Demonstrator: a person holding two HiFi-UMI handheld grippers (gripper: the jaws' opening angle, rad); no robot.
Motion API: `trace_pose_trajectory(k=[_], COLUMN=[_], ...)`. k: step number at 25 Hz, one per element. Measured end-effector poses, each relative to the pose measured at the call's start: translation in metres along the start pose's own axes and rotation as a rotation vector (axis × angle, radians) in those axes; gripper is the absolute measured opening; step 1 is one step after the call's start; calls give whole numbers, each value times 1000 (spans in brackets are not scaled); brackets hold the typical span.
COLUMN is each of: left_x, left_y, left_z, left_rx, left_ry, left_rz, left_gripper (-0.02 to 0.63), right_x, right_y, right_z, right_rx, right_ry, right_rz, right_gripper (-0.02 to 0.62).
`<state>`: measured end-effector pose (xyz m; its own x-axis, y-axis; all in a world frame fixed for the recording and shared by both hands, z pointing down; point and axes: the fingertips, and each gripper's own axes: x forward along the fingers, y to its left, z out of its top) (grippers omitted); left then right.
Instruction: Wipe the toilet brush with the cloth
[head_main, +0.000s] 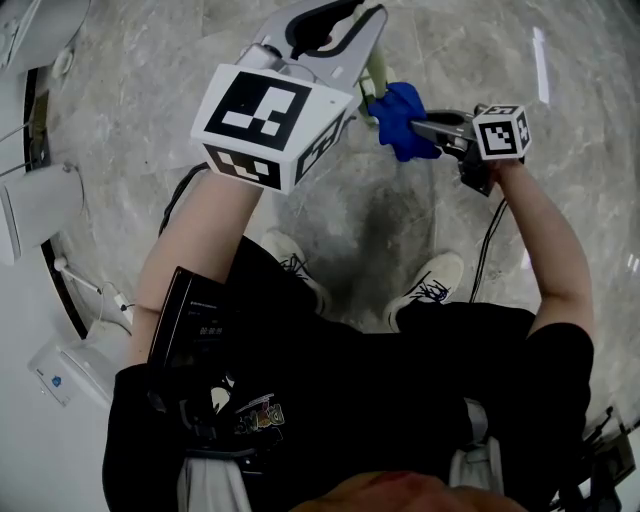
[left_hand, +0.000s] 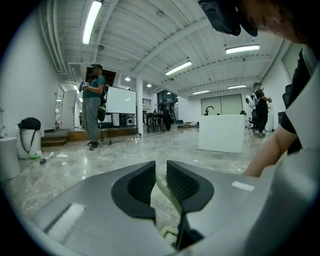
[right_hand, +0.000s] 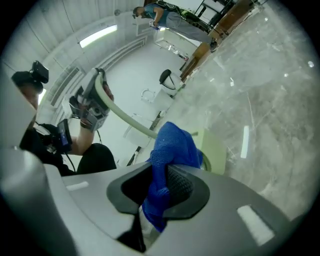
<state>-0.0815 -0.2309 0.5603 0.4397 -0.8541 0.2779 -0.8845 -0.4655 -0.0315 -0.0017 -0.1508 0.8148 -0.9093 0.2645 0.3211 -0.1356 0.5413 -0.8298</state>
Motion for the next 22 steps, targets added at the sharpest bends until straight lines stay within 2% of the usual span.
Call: trace_pose_trajectory(k=[2,6,8,10,13,15,18,22], left_x=[1,1,2,1,-1,-2,-3,-3], left_y=[1,3,2,1,3,5,9,8], left_z=[0,-4,-5,-4,-3,-3,-3,-1], left_rx=[-2,-14,-15,-14,-29,-34,-36,-39], left_ry=[0,7,9,6,2,0,-3,-9], left_rz=[1,9,6,5,8,12,19,16], left_gripper=[78,78,78,78,78,78,78,78], right_x=[-4,-19,-38,-58,-73,-72,-61,-46], right_y=[34,128,166,197,224,221,186,97], right_z=[24,74,102,135,167,171,160,133], right_rx=[-72,-267,-348,-428,-541,-551,-474,-285], right_ry=[-6,-32,-110,-217,-321,-340,-315,-243], right_rz=[93,348,424,454,427,391,333,179], right_gripper=[74,74,74,74,74,74,74,74])
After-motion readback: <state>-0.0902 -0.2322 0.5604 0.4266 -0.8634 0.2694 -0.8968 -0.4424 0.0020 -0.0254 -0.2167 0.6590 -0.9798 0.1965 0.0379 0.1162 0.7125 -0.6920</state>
